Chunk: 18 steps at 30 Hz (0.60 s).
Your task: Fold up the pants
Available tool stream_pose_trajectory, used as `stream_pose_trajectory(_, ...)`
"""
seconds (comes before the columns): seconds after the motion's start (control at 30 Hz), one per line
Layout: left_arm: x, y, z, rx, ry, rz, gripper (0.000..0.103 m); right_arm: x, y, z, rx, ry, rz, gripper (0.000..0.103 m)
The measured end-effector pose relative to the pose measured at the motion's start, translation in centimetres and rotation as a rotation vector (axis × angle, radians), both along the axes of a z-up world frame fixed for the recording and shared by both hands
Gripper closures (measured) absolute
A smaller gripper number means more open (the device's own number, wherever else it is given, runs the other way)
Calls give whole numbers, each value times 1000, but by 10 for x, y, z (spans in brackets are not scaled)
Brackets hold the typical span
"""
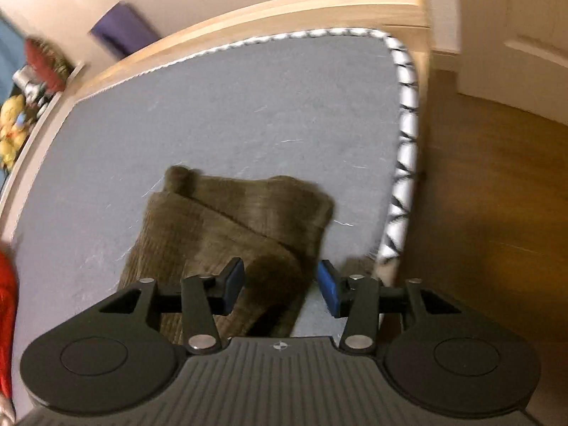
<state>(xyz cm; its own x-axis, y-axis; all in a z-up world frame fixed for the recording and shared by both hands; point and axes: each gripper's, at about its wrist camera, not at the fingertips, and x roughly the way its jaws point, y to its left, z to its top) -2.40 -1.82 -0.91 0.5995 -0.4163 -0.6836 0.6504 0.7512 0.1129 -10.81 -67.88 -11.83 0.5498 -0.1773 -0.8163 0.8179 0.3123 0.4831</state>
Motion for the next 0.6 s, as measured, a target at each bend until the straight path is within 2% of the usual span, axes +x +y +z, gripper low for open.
stream_pose_trajectory(0.03,-4,-1,-1,19,-15,-15,84,2,5,0,21,-25,15,53)
stream_pose_trajectory(0.1,-8,-9,-6,54,-53,-39,74,7,4,-7,58,-78,46,53)
stream_pose_trajectory(0.13,-8,-11,-9,62,-55,-47,74,9,4,-9,67,-93,51,53)
stream_pose_trajectory(0.17,-7,-13,-12,68,-51,-48,74,11,4,-10,52,-88,40,60)
stream_pose_trajectory(0.2,-4,-13,-16,73,-48,-44,74,11,5,-10,34,-85,27,80)
stream_pose_trajectory(0.23,-1,-14,-18,73,-41,-37,74,10,4,-9,22,-90,8,89)
stream_pose_trajectory(0.3,6,-12,-22,70,-19,-24,74,12,4,-1,-3,-136,7,92)
stream_pose_trajectory(0.37,11,-11,-26,73,1,-16,74,19,13,20,-100,-237,76,94)
stream_pose_trajectory(0.43,12,-13,-27,70,7,-25,74,25,28,54,-299,-363,189,95)
stream_pose_trajectory(0.47,12,-13,-28,70,8,-29,74,23,36,69,-403,-406,224,95)
stream_pose_trajectory(0.5,11,-14,-29,70,11,-34,74,19,38,78,-456,-434,220,95)
stream_pose_trajectory(0.53,11,-15,-29,68,15,-40,74,14,33,79,-451,-424,174,95)
stream_pose_trajectory(0.6,9,-16,-30,71,22,-55,74,6,14,59,-380,-286,46,95)
